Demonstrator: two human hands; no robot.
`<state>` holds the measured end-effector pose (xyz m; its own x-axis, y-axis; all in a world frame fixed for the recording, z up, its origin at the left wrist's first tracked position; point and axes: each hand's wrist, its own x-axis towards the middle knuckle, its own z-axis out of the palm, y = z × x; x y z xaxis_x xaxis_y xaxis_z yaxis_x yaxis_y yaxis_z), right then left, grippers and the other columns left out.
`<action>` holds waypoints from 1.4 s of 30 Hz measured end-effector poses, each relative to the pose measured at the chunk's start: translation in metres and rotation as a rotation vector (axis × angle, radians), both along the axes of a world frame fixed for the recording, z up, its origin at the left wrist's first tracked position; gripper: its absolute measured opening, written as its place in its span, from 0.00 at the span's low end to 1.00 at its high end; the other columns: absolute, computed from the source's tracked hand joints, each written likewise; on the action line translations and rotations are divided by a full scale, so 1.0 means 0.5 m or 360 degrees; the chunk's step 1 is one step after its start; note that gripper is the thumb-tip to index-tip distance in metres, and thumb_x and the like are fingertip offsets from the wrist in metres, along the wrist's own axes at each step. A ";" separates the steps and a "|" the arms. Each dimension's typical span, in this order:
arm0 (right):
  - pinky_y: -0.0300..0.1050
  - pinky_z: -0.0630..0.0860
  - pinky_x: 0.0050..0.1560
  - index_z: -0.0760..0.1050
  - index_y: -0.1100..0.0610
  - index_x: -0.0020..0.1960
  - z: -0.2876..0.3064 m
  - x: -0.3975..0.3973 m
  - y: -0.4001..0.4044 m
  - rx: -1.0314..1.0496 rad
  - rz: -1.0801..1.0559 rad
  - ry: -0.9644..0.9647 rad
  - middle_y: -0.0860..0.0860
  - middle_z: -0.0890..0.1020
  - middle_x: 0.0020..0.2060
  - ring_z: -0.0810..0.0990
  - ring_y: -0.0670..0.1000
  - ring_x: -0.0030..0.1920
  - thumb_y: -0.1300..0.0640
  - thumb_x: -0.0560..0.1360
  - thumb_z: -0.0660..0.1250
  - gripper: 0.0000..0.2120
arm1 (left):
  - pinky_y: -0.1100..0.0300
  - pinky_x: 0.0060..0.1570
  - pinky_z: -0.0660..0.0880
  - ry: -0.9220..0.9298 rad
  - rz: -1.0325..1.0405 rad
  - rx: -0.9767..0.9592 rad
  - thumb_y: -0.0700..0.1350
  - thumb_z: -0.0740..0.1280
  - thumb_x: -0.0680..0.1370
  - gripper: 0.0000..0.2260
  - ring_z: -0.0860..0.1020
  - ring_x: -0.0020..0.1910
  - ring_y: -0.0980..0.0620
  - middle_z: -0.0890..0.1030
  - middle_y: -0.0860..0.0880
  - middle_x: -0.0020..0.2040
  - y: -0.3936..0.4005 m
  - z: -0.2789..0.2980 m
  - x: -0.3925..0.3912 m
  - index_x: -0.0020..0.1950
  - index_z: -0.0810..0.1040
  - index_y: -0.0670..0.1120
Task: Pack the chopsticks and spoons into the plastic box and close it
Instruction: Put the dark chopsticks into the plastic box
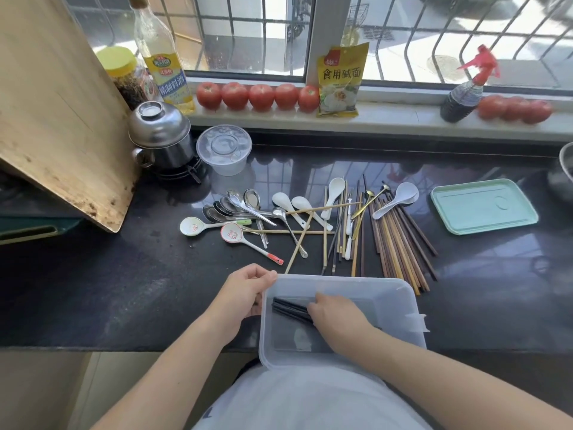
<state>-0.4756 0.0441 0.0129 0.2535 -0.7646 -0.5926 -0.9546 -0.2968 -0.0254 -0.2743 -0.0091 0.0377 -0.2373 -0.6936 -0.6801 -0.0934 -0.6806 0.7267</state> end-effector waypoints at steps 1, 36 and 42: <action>0.52 0.65 0.39 0.74 0.62 0.55 -0.001 0.004 -0.001 -0.0024 0.0037 0.0019 0.59 0.74 0.50 0.80 0.62 0.50 0.71 0.74 0.64 0.12 | 0.53 0.43 0.77 -0.0001 0.0006 0.0002 0.48 0.71 0.81 0.09 0.75 0.44 0.44 0.79 0.43 0.42 0.001 0.000 0.000 0.44 0.77 0.46; 0.35 0.70 0.19 0.73 0.62 0.48 0.047 -0.231 -0.283 0.0125 -0.2472 -0.1185 0.56 0.76 0.30 0.74 0.48 0.23 0.56 0.82 0.62 0.09 | 0.48 0.47 0.79 -0.0154 0.0063 -0.0062 0.49 0.70 0.82 0.09 0.78 0.39 0.48 0.82 0.47 0.39 0.012 0.020 -0.014 0.45 0.81 0.45; 0.47 0.66 0.33 0.71 0.57 0.38 0.179 -0.215 -0.160 -0.0667 -0.1325 -0.1306 0.50 0.72 0.29 0.68 0.49 0.29 0.56 0.80 0.64 0.12 | 0.48 0.48 0.78 -0.0125 0.0001 -0.0076 0.48 0.70 0.82 0.10 0.76 0.40 0.46 0.81 0.45 0.40 0.006 0.014 -0.008 0.44 0.80 0.45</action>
